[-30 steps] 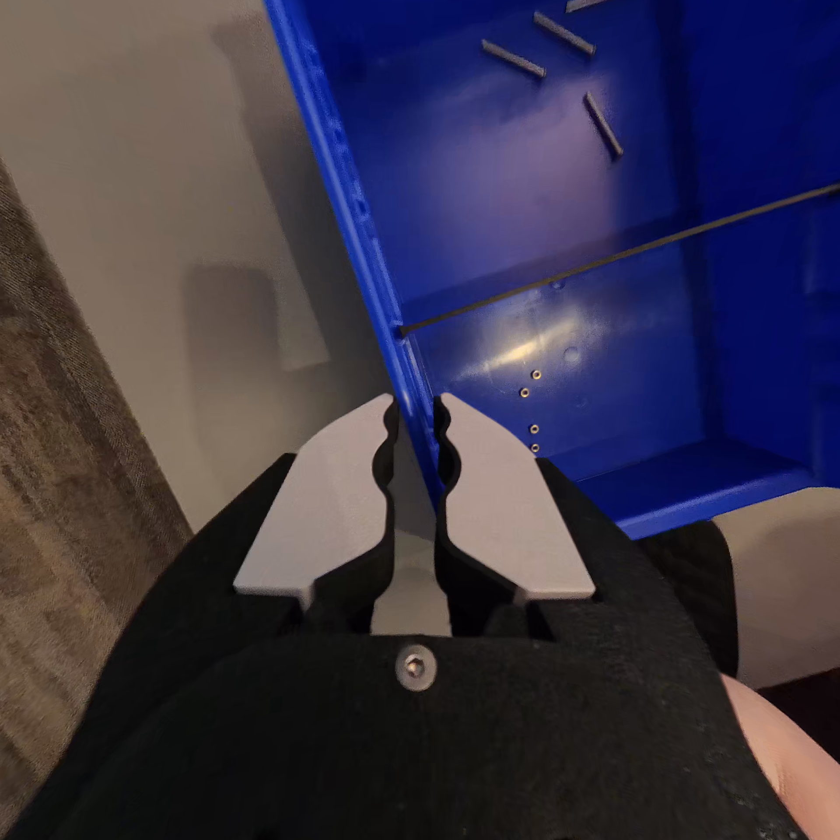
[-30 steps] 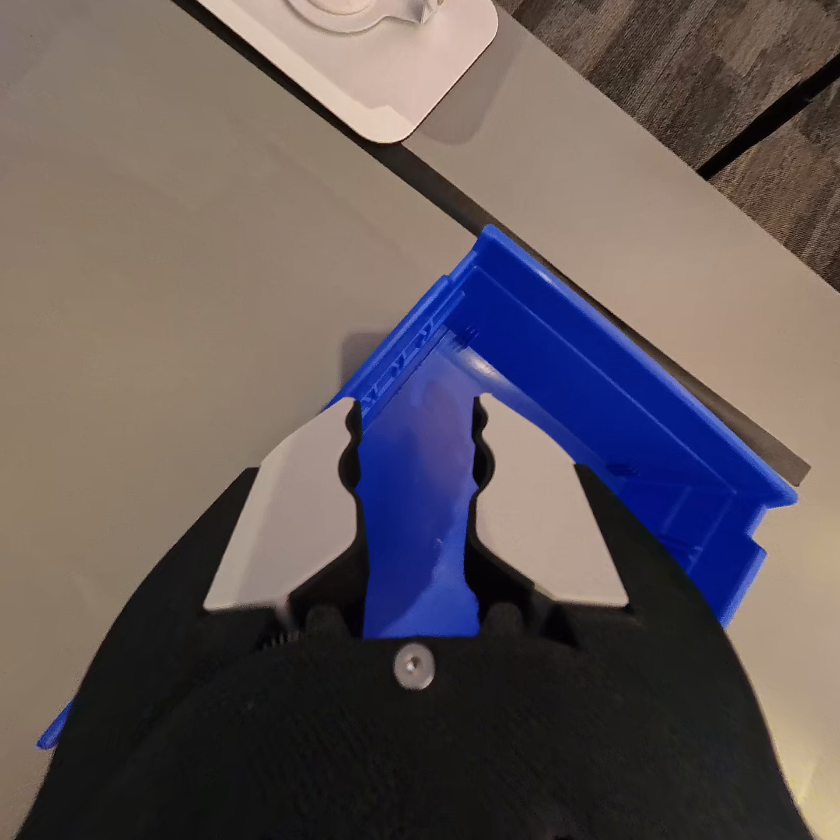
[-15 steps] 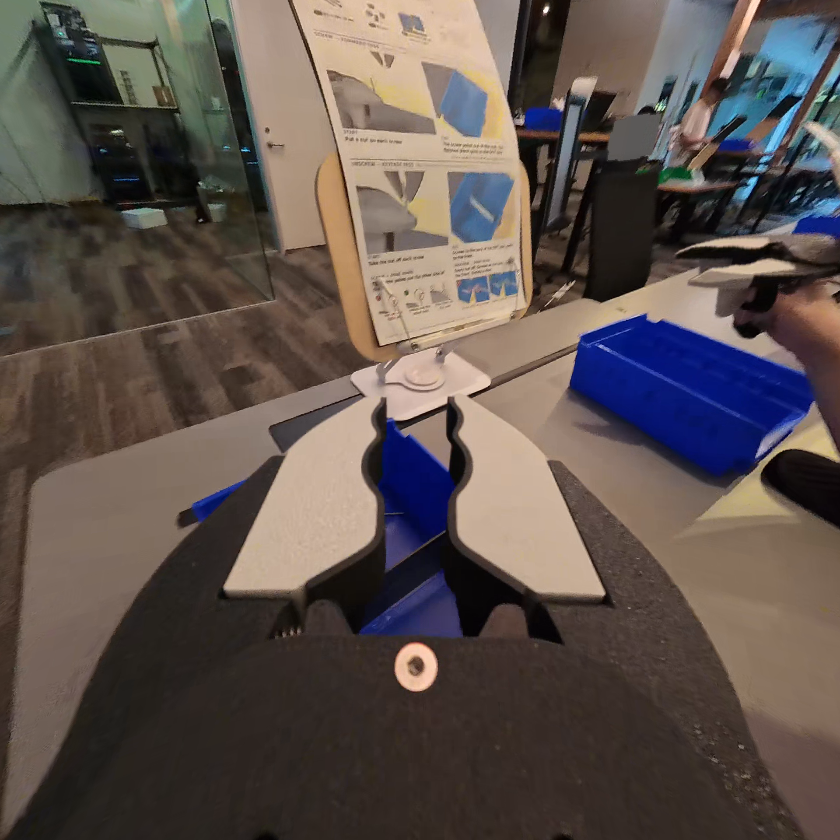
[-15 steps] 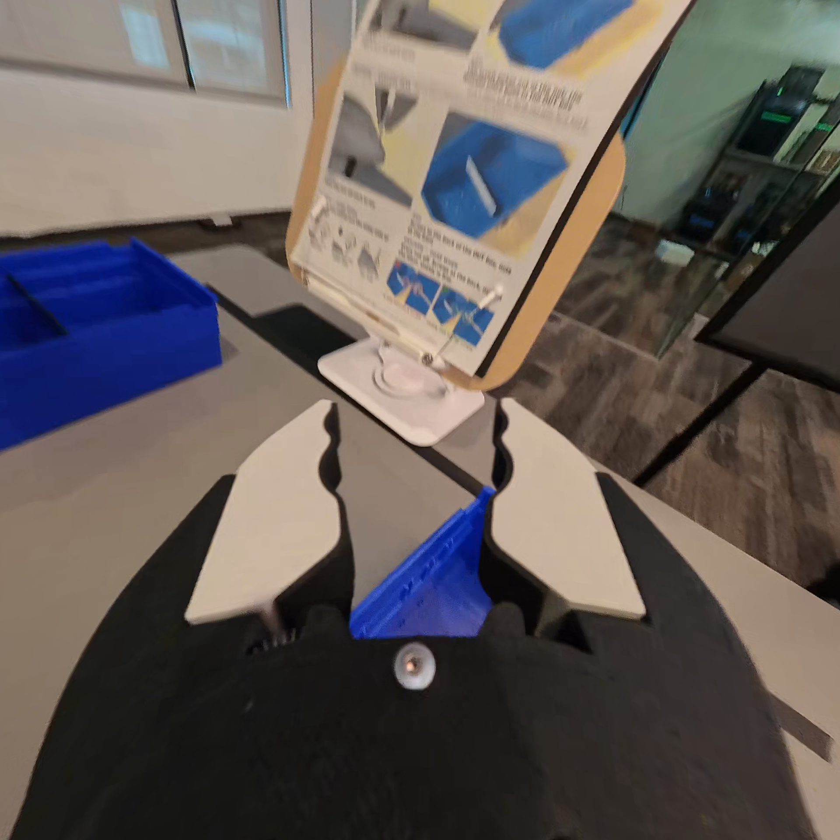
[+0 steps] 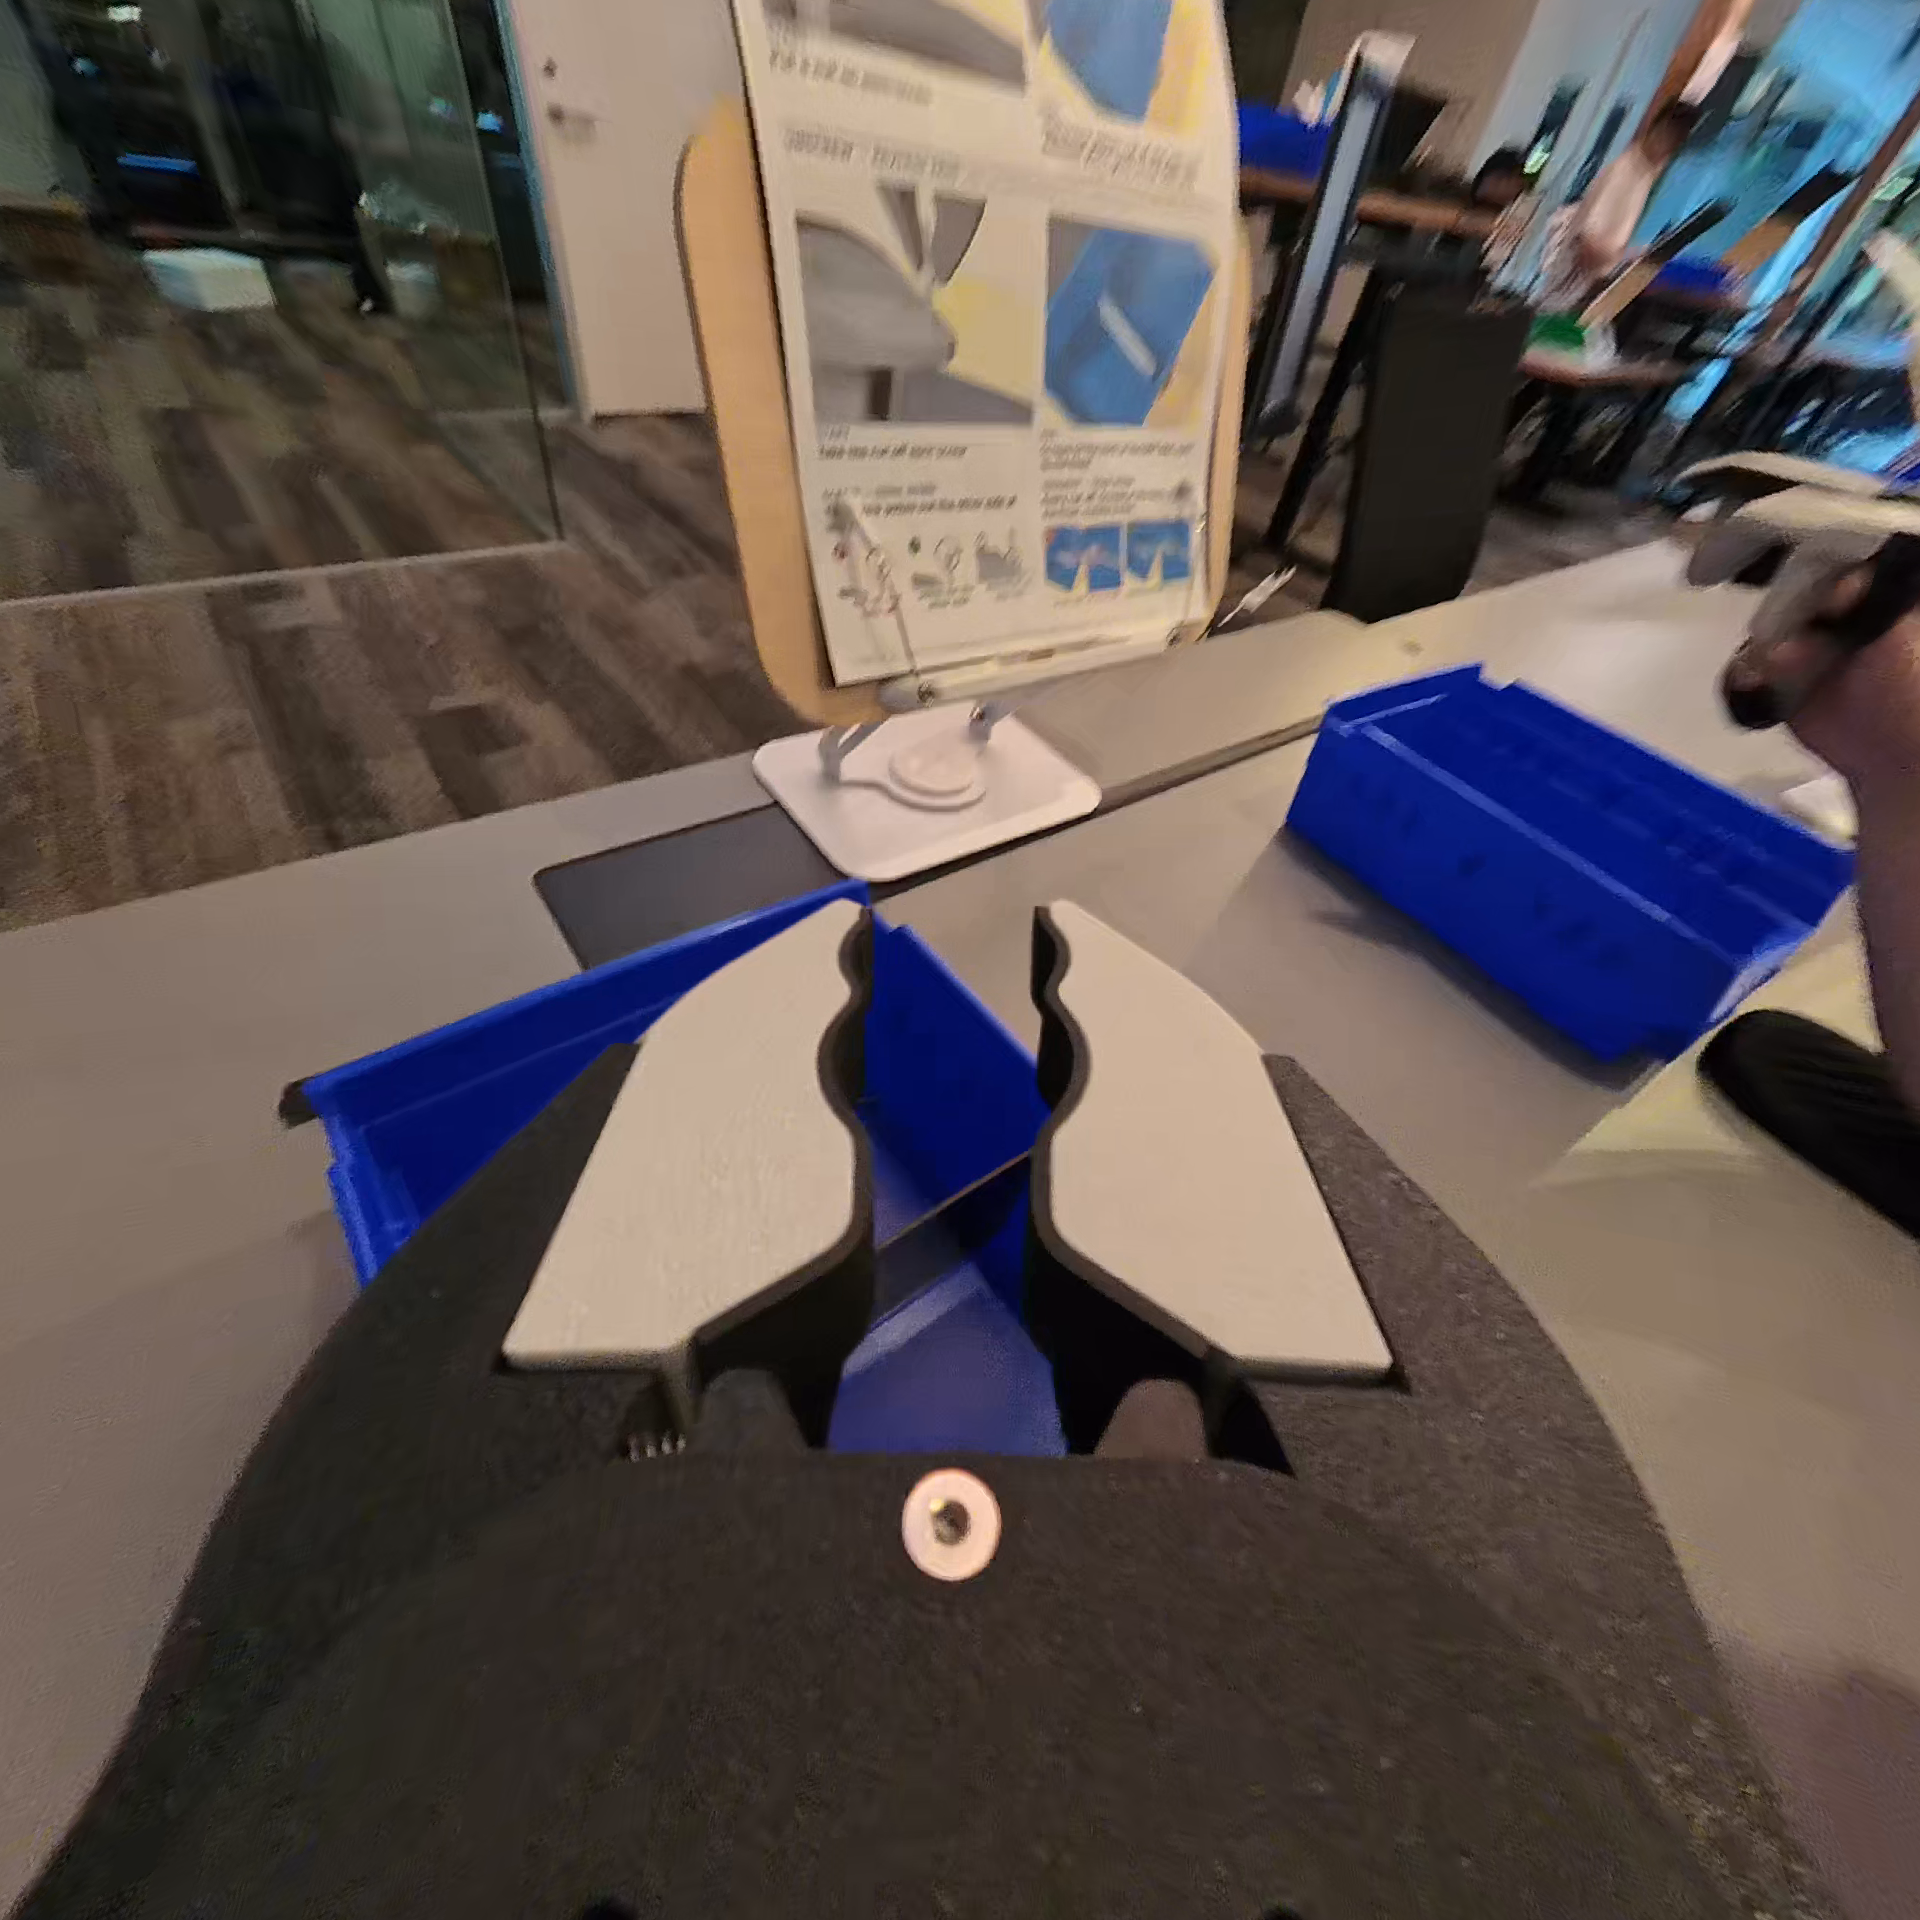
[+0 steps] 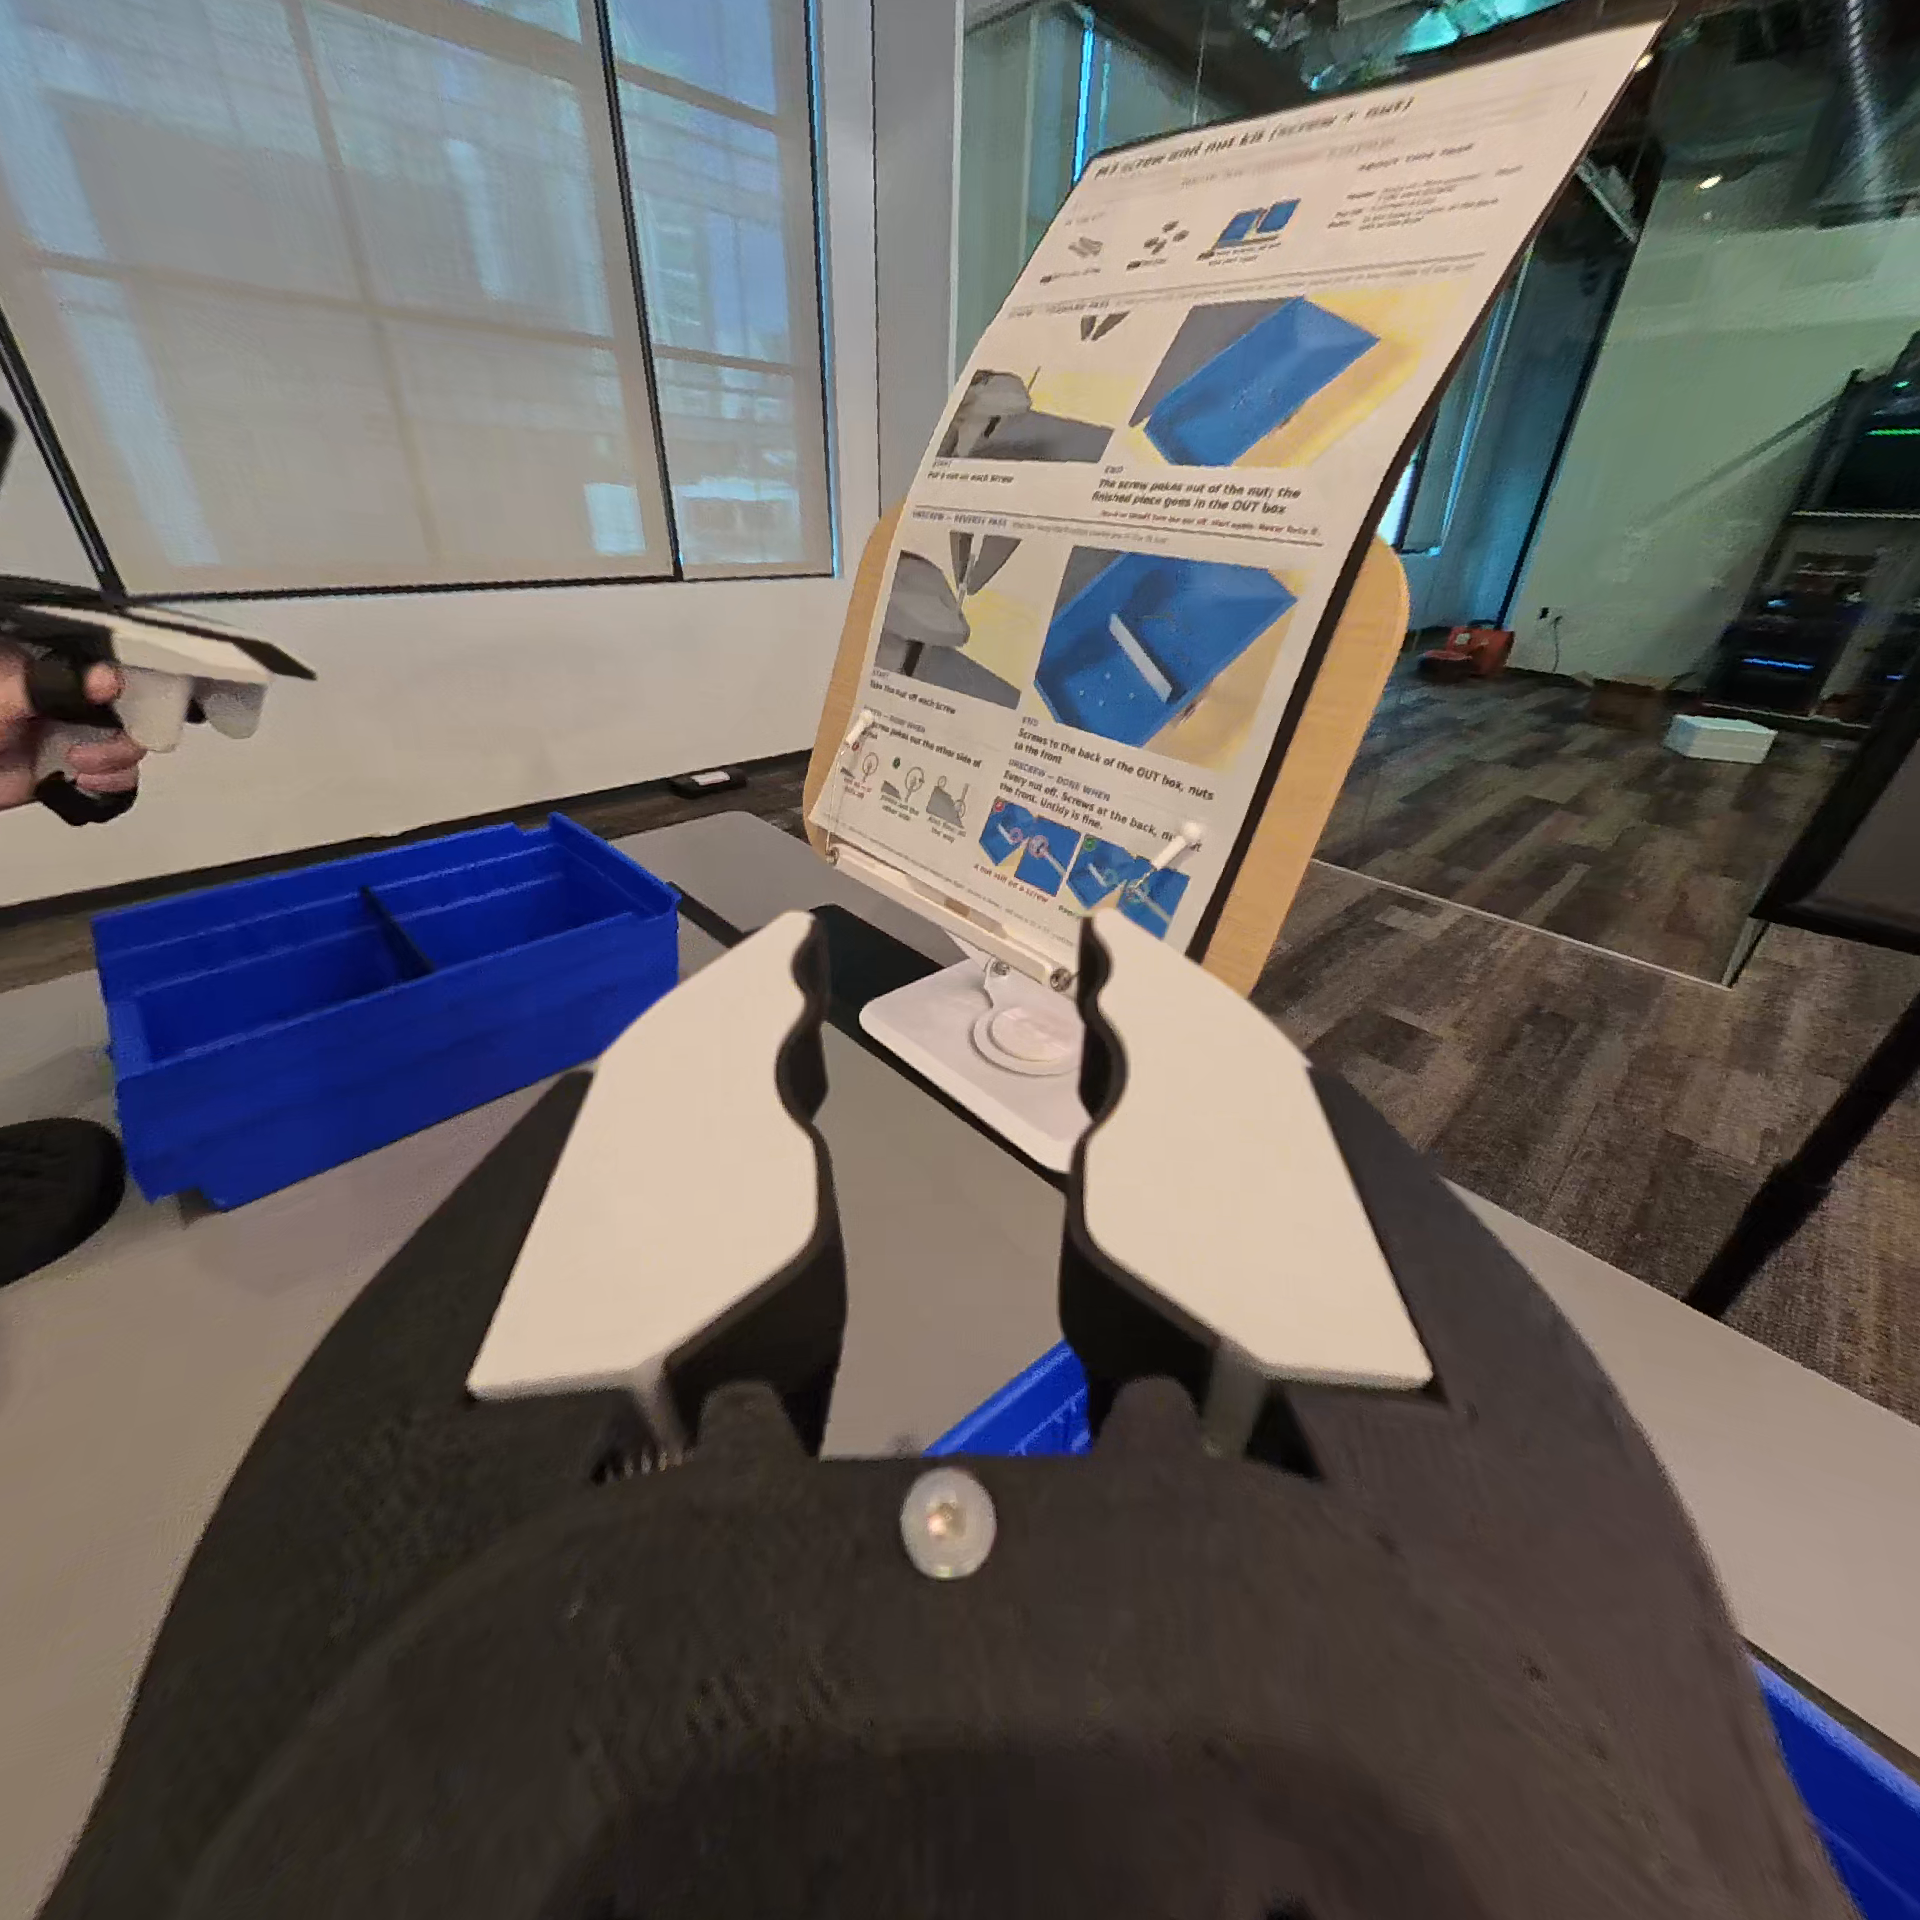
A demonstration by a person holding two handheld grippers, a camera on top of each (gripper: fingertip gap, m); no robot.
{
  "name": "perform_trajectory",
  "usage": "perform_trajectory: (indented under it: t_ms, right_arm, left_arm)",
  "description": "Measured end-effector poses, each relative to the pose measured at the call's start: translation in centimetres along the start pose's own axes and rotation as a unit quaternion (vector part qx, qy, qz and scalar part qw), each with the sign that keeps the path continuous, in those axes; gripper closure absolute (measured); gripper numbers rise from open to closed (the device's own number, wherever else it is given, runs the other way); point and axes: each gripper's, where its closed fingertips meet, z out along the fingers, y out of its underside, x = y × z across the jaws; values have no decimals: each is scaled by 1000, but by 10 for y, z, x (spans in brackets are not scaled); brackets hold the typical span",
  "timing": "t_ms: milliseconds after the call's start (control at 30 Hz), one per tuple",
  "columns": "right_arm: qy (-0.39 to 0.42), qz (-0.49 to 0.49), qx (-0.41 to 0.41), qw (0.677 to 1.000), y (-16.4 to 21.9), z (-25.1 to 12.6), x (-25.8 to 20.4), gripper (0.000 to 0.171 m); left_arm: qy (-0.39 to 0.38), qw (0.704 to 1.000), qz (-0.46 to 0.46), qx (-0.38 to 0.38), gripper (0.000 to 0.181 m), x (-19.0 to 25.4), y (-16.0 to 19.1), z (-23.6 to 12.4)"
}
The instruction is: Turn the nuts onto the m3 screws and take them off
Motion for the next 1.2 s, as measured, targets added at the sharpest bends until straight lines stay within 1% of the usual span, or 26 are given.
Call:
perform_trajectory:
  t_ms: [100,167,233,267,433,467,500,567,667,733,800,867,933,967,1033,1133,1200]
  right_arm:
    - [-5,-2,-1,1000,-2,-6,2,142]
    - [-18,0,5,1000,-6,-9,-1,160]
    - [-26,1,9,1000,-9,-12,-2,167]
    - [-27,-2,9,1000,-10,-14,-3,171]
    - [-20,-26,-15,999,-6,-13,-3,171]
    - [-19,-32,-21,999,-4,-12,-3,171]
    - [-16,-39,-28,999,-2,-11,-3,171]
    - [-17,-49,-43,998,4,-8,-3,170]
    - [-22,-56,-62,996,12,-3,-4,169]
    - [-27,-53,-75,995,19,0,-5,167]
    - [-30,-51,-91,994,26,3,-5,166]
    - [-27,-54,-98,993,30,5,-4,165]
    - [-25,-55,-93,994,29,6,-2,164]
    - [-26,-53,-89,994,28,5,-2,163]
    - [-30,-46,-87,995,28,5,-2,162]
    - [-33,-37,-89,995,30,6,0,161]
    - [-36,-33,-92,995,31,6,0,160]
  left_arm:
    - [-26,998,8,-56,163,-7,17,6]
    - [-33,995,4,-91,173,-10,28,8]
    - [-37,993,-3,-109,175,-13,35,10]
    - [-40,993,-5,-113,179,-16,37,11]
    - [-36,990,-11,-133,181,-16,44,13]
    - [-25,988,-16,-150,181,-13,50,12]
    - [-10,983,-23,-182,181,-8,61,9]
    - [7,964,-25,-266,181,-2,89,0]
    - [-24,920,-21,-391,181,-14,138,-18]
    - [-49,893,-26,-446,181,-25,160,-24]
    - [-52,885,-14,-463,181,-30,171,-19]
    - [-63,881,39,-467,180,-40,179,-10]
    - [-81,864,106,-485,178,-49,188,-7]
    - [-65,857,124,-496,176,-45,195,-5]
    - [-36,845,133,-517,174,-36,208,-4]
    - [-36,816,133,-561,168,-39,224,-12]
    - [-34,815,128,-564,163,-40,227,-10]
